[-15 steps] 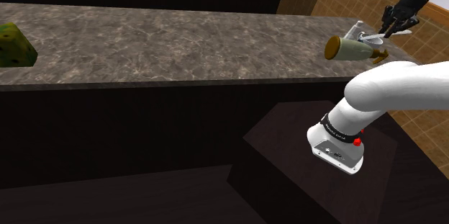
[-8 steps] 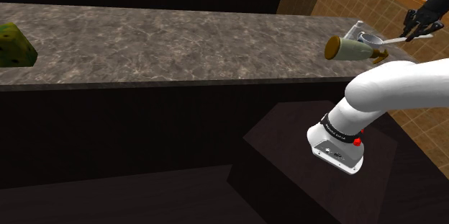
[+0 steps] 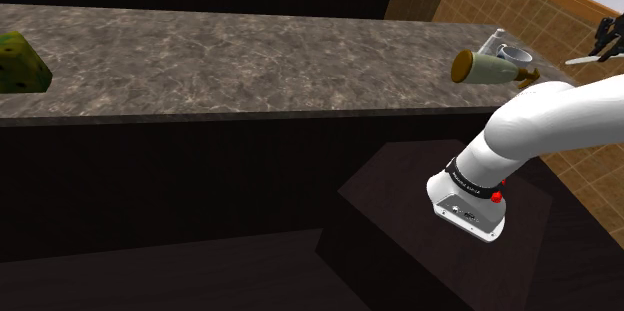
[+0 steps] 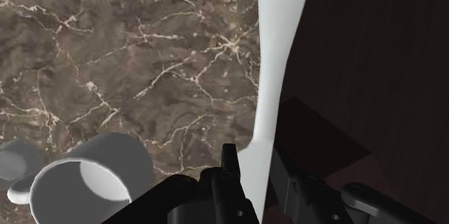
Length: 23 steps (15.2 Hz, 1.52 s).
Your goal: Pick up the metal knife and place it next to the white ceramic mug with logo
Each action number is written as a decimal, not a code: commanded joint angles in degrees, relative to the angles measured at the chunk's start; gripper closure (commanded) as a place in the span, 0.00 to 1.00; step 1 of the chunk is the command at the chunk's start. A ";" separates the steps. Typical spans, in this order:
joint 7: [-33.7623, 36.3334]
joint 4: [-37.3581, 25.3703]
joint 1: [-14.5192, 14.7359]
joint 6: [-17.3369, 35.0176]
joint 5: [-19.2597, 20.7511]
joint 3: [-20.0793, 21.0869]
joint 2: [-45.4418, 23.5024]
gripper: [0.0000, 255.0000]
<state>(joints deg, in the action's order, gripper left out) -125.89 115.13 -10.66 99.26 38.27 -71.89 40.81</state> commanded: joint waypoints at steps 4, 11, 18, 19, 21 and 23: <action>-2.03 -1.73 3.07 1.87 1.39 -5.51 -0.13 1.00; -0.99 1.87 3.85 6.21 3.54 -8.77 0.63 1.00; 0.12 4.84 5.30 10.48 5.92 -12.71 1.29 1.00; 0.29 5.21 5.56 11.08 6.29 -13.33 1.38 1.00; 0.64 5.92 6.13 12.27 7.03 -14.59 1.58 1.00; 0.99 6.57 6.75 13.45 7.81 -15.90 1.79 1.00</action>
<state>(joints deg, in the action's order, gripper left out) -125.18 121.22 -4.24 111.96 45.62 -87.08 42.49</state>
